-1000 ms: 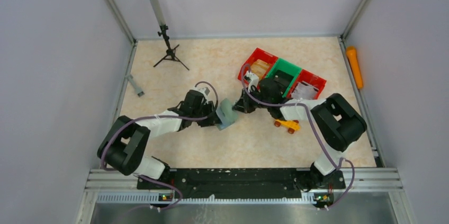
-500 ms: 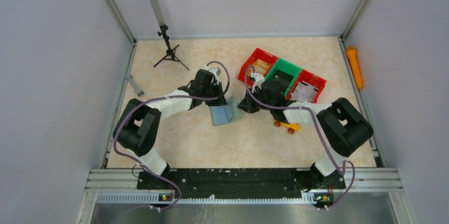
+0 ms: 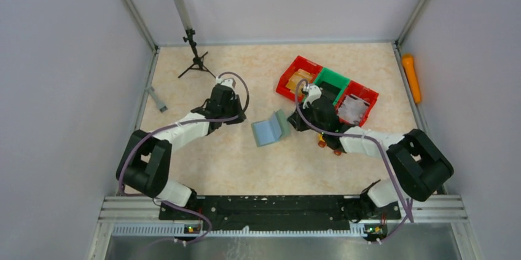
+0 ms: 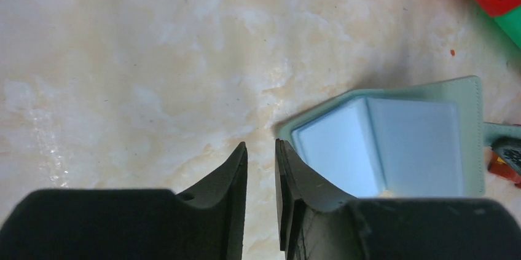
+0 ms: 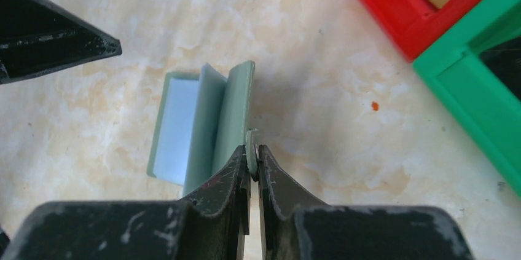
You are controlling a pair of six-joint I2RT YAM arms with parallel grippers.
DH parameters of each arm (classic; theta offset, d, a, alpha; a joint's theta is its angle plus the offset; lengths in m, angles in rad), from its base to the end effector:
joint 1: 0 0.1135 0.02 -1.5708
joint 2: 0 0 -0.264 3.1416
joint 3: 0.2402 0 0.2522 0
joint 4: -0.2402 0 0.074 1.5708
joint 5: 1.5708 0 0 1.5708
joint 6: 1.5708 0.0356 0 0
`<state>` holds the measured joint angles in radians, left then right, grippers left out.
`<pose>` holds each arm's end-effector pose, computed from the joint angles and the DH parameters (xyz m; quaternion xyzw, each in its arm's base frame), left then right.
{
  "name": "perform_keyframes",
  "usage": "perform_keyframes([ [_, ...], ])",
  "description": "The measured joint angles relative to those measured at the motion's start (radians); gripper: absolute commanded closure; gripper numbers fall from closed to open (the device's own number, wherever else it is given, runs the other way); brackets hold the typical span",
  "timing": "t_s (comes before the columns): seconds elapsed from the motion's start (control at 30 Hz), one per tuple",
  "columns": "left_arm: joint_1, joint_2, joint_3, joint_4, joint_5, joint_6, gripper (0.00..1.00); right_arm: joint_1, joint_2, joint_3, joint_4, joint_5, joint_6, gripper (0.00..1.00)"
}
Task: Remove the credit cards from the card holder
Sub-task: Close the card holder at the center of the board.
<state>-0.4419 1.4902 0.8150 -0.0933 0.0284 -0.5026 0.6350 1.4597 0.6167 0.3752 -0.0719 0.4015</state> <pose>0.2764 -0.1319 0.1942 -0.0224 0.9203 -0.1893 0.3418 0.2370 0.1778 0.1835 -0.1178 0.8432 0.2860 0.4397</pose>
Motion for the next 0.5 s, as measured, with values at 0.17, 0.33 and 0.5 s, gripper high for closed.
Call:
perform_keyframes([
  [0.17,0.05,0.039,0.0,0.015,0.085,-0.025,0.69,0.0,-0.041,-0.021,0.004,0.069,-0.008,0.91],
  [0.33,0.062,0.148,0.004,0.032,0.235,-0.05,0.73,0.0,-0.067,-0.047,0.023,0.09,-0.011,0.89],
  [0.5,0.062,0.243,0.053,0.062,0.395,-0.076,0.78,0.0,-0.063,-0.054,0.065,0.007,-0.026,0.8],
])
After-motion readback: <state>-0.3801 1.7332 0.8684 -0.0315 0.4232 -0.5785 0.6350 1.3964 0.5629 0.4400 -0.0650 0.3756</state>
